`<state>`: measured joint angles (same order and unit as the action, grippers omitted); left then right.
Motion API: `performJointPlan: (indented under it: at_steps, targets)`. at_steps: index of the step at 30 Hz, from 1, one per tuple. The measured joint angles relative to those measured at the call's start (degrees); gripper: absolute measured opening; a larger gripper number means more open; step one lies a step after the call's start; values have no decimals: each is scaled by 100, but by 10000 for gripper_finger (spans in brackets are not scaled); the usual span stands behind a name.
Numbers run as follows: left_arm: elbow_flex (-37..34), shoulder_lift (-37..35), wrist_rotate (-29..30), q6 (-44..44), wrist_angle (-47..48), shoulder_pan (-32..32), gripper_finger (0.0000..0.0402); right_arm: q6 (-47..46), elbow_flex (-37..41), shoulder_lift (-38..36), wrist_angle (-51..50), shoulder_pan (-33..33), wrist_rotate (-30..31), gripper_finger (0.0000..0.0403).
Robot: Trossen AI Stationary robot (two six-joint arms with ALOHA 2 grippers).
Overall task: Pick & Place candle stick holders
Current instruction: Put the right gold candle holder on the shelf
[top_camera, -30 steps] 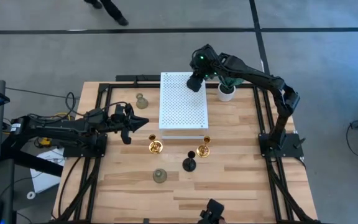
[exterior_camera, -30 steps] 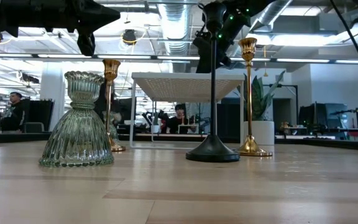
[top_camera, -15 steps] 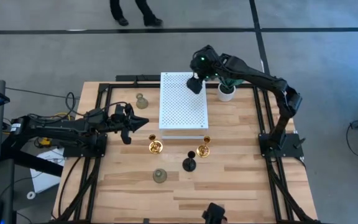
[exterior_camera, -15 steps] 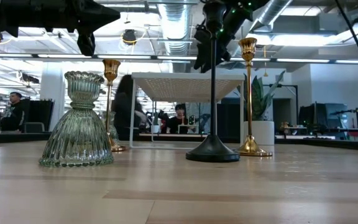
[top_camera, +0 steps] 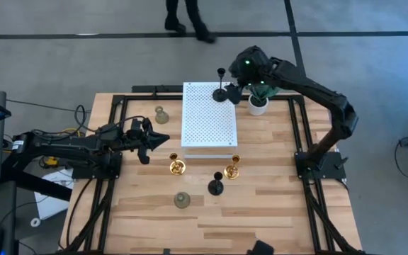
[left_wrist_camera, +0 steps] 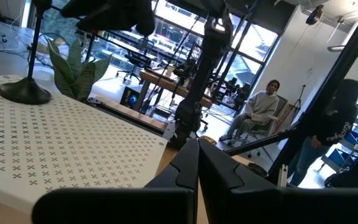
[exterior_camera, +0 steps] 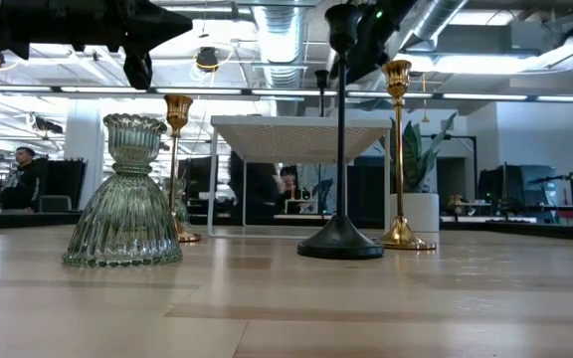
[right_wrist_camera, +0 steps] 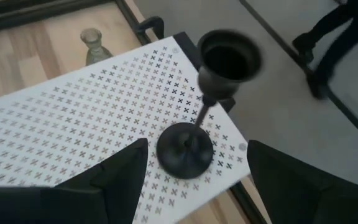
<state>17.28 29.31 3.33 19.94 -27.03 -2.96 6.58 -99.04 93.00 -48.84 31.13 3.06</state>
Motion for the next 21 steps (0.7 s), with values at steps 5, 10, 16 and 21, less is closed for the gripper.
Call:
performJointPlan:
  at_steps: [5,10,16,21]
  targets:
    - [0,2,0,-2,0,-1,8,-3,0,-480,-349,-48,-1,266]
    - [0,2,0,-1,0,0,8,-10,0,-994,-781,-165,-23,266]
    - [0,2,1,-2,0,0,8,-113,0,-1536,-1464,-442,-43,264]
    - [2,2,2,-1,0,0,8,-540,0,-1877,-2037,-705,-43,237]
